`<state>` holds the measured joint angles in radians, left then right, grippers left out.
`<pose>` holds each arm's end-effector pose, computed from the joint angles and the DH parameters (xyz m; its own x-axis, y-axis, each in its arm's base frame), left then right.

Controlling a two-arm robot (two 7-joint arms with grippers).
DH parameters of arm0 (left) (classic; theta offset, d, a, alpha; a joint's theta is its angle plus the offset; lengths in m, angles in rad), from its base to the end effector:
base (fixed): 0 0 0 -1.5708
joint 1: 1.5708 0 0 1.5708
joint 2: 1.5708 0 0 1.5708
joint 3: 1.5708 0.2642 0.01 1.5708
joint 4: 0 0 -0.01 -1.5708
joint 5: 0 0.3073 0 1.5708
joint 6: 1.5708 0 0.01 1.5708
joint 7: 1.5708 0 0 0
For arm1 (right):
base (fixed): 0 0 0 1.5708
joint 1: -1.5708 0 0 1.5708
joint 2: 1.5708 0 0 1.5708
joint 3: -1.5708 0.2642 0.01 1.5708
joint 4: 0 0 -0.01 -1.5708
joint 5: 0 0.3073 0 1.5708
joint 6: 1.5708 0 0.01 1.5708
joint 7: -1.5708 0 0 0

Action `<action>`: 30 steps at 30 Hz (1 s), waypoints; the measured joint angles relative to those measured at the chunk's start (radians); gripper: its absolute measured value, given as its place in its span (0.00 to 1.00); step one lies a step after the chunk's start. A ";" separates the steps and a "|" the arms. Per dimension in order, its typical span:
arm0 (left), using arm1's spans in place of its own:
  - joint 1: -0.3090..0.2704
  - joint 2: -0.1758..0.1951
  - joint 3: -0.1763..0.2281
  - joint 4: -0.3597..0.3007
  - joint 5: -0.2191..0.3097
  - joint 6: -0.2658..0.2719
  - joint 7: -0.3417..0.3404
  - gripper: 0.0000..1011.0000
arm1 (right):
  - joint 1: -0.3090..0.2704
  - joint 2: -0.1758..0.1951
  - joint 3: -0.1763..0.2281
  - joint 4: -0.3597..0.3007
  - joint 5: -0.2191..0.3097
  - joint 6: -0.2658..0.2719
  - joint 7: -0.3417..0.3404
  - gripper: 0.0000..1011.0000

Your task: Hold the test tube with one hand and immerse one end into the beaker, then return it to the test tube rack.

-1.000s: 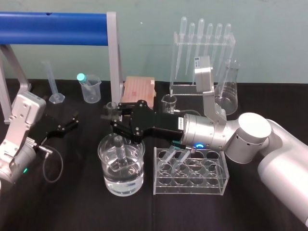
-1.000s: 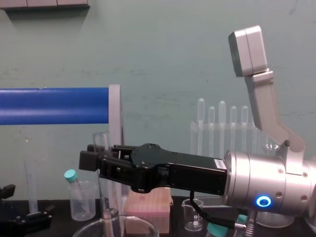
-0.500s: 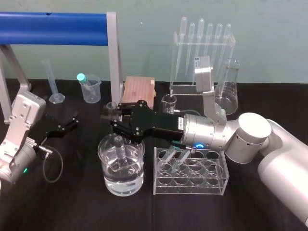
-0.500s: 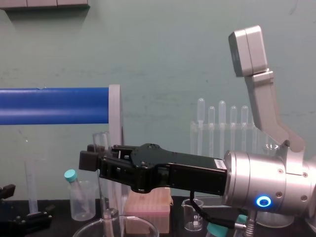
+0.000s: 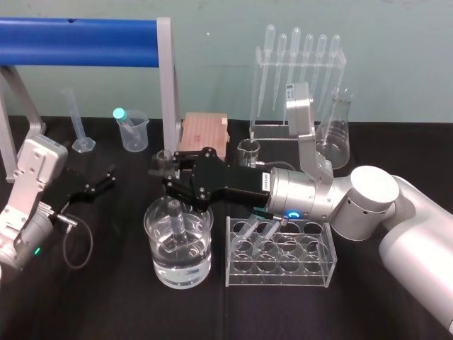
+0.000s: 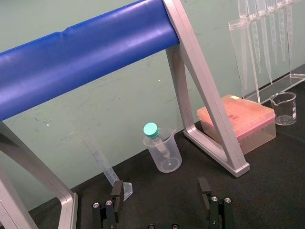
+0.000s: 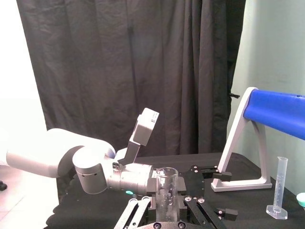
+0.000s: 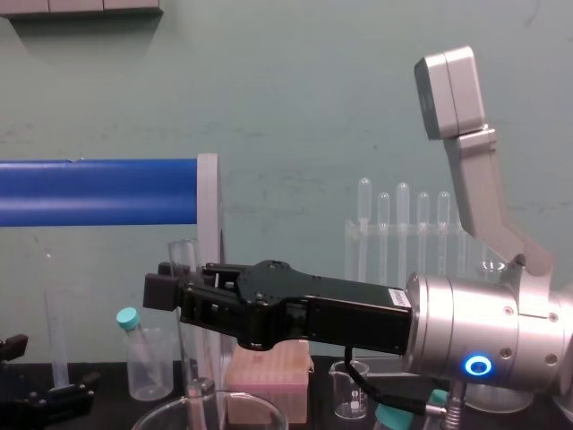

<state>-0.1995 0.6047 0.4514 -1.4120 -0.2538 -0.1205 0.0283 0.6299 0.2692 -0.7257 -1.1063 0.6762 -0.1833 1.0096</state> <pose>0.3524 0.0684 -0.2812 0.2923 0.8802 0.3738 -0.9552 0.2873 0.0703 0.4408 0.0744 -0.2355 0.9939 -0.1036 0.0370 0.0980 0.9868 0.1285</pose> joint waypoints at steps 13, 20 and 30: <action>0.000 0.000 0.000 0.000 0.000 0.000 0.000 0.99 | 0.000 0.000 0.000 0.000 0.000 0.000 0.000 0.24; 0.000 0.000 0.000 0.000 0.000 0.000 0.000 0.99 | 0.000 0.000 0.000 0.000 0.000 0.000 0.000 0.24; 0.000 0.000 0.000 0.000 0.000 0.000 0.000 0.99 | 0.000 0.000 0.000 0.000 0.000 0.000 0.000 0.24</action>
<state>-0.1995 0.6047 0.4514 -1.4120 -0.2538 -0.1205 0.0283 0.6299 0.2692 -0.7258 -1.1063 0.6762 -0.1833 1.0096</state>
